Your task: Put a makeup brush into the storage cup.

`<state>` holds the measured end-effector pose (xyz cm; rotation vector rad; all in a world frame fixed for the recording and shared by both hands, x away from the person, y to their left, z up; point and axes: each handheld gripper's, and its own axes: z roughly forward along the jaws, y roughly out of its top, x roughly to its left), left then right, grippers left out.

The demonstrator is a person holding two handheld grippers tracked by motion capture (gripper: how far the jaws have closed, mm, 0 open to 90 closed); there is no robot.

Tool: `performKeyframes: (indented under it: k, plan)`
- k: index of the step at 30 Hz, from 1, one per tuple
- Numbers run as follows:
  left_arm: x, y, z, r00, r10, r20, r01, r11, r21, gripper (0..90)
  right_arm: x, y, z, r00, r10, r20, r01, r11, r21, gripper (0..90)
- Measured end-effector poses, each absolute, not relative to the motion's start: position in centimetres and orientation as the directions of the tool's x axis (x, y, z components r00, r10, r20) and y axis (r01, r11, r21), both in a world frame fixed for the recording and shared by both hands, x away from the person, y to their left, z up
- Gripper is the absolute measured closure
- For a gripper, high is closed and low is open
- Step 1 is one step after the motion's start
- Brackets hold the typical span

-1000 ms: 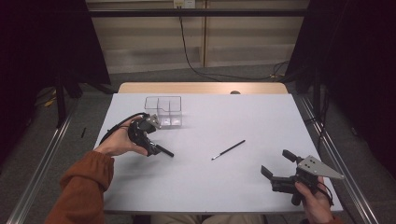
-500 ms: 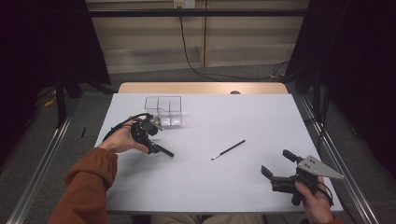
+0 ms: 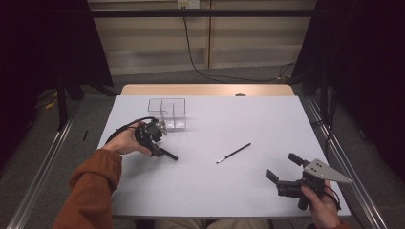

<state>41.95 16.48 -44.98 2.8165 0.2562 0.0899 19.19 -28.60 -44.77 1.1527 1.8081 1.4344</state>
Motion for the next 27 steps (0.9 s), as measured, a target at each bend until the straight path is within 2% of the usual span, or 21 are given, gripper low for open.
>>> performKeyframes:
  k: [3, 8, 16, 17, 19, 23, 24, 27]
  plan:
    - [42.4, 16.5, -45.0, 0.986, 0.169, 0.017, 0.156, -0.944, 0.291, 36.9, 19.2, -28.6, -44.8, -0.479, 0.874, 0.085, 0.282, 0.062, 0.957, 0.0]
    - [42.7, 16.8, -45.2, 0.980, 0.196, -0.029, 0.196, -0.933, 0.302, 39.5, 19.2, -28.6, -44.8, -0.473, 0.876, 0.091, 0.287, 0.056, 0.956, 0.0]
    - [42.7, 16.1, -45.1, 0.978, 0.207, -0.041, 0.210, -0.946, 0.246, 45.6, 19.1, -28.4, -44.8, -0.482, 0.872, 0.084, 0.286, 0.066, 0.956, 0.0]
    - [42.6, 16.0, -45.1, 0.972, 0.229, -0.051, 0.234, -0.937, 0.257, 49.1, 19.1, -28.4, -44.9, -0.484, 0.871, 0.082, 0.286, 0.069, 0.956, 0.0]
    - [42.8, 15.9, -44.9, 0.979, 0.199, -0.046, 0.204, -0.953, 0.226, 51.9, 19.1, -28.4, -44.9, -0.485, 0.871, 0.081, 0.286, 0.070, 0.956, 0.0]
    - [42.6, 15.5, -44.9, 0.976, 0.210, -0.049, 0.216, -0.951, 0.222, 59.9, 19.1, -28.4, -44.9, -0.486, 0.870, 0.083, 0.287, 0.069, 0.955, 0.0]
    - [42.7, 15.5, -44.9, 0.980, 0.192, -0.047, 0.198, -0.958, 0.208, 64.4, 19.1, -28.5, -44.9, -0.484, 0.871, 0.085, 0.288, 0.067, 0.955, 0.0]
    - [42.6, 15.5, -44.8, 0.980, 0.191, -0.050, 0.197, -0.959, 0.202, 67.9, 19.1, -28.4, -44.9, -0.486, 0.870, 0.082, 0.287, 0.070, 0.955, 0.0]
